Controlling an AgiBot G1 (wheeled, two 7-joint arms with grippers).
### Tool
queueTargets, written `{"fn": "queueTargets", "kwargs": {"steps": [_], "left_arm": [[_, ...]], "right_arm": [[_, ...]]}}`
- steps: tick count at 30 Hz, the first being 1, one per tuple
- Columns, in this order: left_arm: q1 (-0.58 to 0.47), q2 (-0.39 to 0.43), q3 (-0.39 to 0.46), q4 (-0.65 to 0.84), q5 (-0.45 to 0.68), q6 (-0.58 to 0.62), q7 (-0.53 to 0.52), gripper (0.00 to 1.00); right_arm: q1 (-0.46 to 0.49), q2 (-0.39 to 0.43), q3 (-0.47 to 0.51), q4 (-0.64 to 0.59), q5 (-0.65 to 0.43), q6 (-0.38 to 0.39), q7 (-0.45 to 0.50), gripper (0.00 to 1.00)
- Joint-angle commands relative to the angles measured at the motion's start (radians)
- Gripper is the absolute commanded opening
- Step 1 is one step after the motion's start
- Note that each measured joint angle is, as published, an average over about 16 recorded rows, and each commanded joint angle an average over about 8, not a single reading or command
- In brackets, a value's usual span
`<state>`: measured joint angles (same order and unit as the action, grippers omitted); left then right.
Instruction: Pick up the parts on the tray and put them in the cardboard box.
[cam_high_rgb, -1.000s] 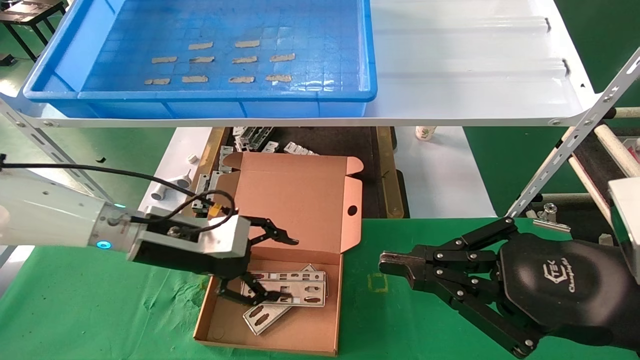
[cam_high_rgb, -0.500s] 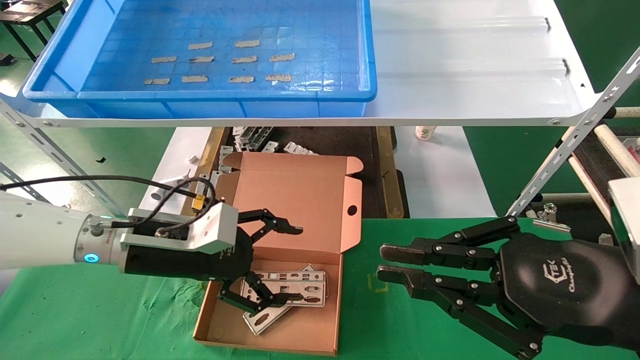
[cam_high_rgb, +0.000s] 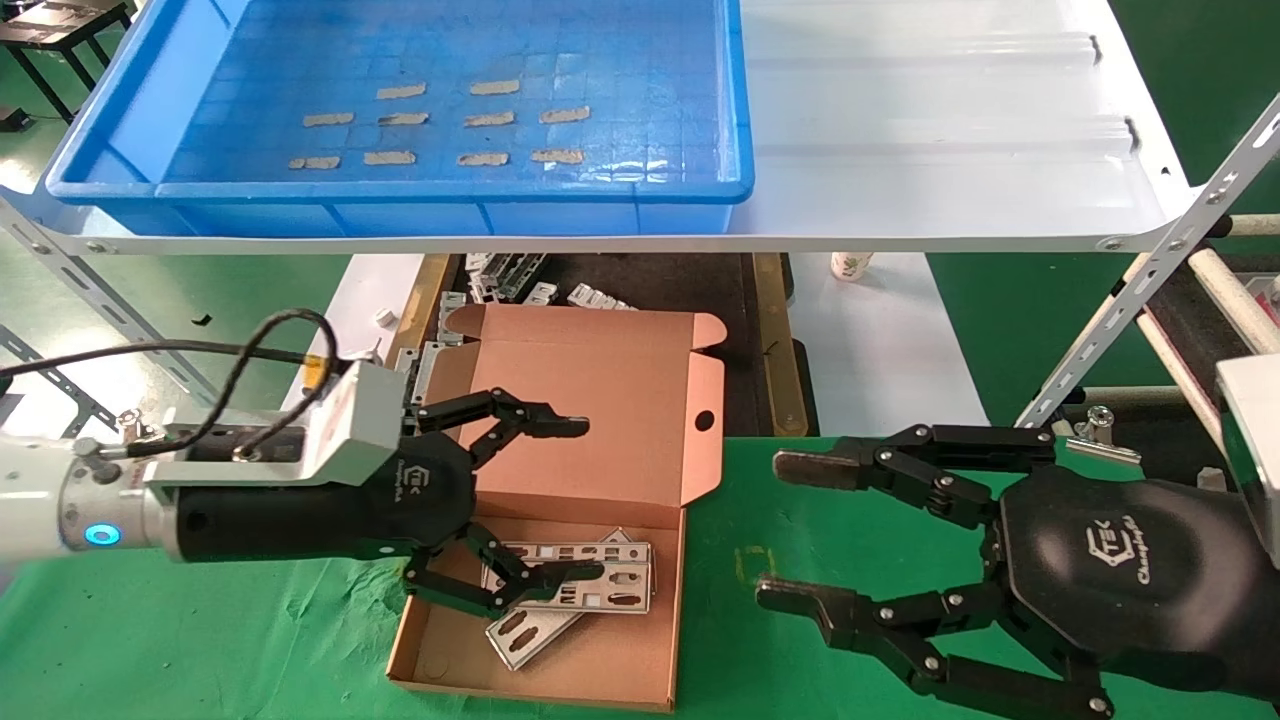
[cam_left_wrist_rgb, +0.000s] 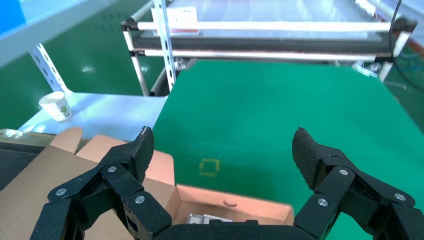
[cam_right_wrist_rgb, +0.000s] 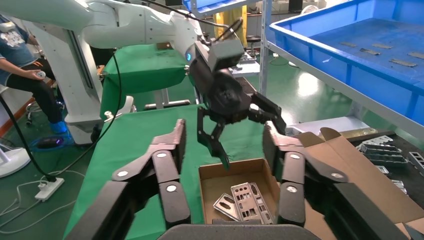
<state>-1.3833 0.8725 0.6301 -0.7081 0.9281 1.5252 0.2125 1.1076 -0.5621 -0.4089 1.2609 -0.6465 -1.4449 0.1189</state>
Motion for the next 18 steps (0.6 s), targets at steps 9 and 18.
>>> {"fn": "queueTargets", "kwargs": {"steps": [9,18], "left_arm": [[0.103,-0.087,-0.117,-0.192,-0.066,-0.010,-0.134,1.00],[0.196,-0.166,-0.222,-0.365,-0.125,-0.019,-0.254,1.00]], "right_arm": [[0.000,0.000,0.000,0.000,0.000,0.000,0.000,1.00],[0.000,0.000,0.000,0.000,0.000,0.000,0.000,1.00]]}}
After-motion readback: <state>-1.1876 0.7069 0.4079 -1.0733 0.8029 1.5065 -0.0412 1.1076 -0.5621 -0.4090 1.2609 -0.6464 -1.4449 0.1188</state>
